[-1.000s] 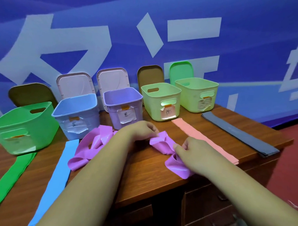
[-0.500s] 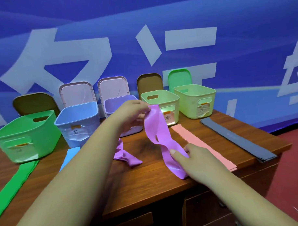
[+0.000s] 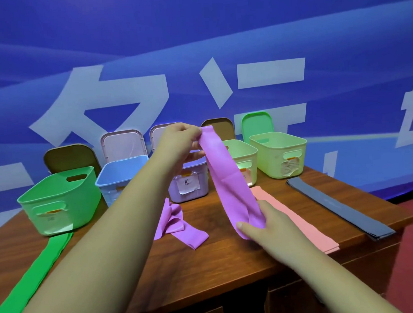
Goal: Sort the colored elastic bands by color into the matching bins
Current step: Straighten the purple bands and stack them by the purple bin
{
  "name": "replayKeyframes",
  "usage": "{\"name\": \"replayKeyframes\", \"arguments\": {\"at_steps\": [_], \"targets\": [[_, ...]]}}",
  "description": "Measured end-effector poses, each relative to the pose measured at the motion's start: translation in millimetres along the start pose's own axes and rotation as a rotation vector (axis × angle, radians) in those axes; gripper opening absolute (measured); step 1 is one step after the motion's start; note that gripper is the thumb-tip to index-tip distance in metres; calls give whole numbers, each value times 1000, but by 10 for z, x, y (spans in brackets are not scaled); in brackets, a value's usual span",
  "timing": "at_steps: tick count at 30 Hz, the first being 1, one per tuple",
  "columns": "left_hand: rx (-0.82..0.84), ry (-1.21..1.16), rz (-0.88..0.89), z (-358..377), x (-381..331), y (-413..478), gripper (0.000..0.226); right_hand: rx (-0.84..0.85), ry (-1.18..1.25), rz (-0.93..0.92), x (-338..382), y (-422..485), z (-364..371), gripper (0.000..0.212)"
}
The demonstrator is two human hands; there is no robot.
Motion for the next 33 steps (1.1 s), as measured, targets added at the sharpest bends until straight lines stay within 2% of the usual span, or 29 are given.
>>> {"name": "replayKeyframes", "arguments": {"at_steps": [4, 8, 12, 15, 18, 23, 26, 30, 33], "targets": [[-173, 95, 25, -102, 34, 43, 27, -3, 48, -38, 39, -22, 22, 34], [-209, 152, 44, -166, 54, 45, 28, -14, 171, -93, 57, -64, 59, 35], [-263, 186, 25, -262, 92, 53, 16, -126, 234, -121, 55, -83, 71, 28], [-269, 222, 6, -299, 165, 41, 28, -149, 254, -117, 62, -60, 63, 20], [-250, 224, -30, -285, 236, 19, 28, -98, 264, -102, 59, -6, 59, 15], [-147, 63, -52, -276, 258, 14, 15, -6, 259, -98, 2, 13, 108, 20], [-76, -16, -55, -291, 231, -4, 13, -3, 249, -107, -79, 33, 155, 38], [-14, -153, -116, -259, 187, -58, 17, -14, 242, -84, -101, 66, 211, 31], [7, -123, -108, -271, 190, -48, 22, -49, 264, -75, -145, 133, 266, 31]]}}
Point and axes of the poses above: each hand's wrist, its own y-axis towards the middle knuckle, its own z-axis out of the palm, x = y × z, the point moved 2 cm from there along y, towards the middle knuckle, and after that the axes turned 8 degrees about y, right-handed, at the moved point
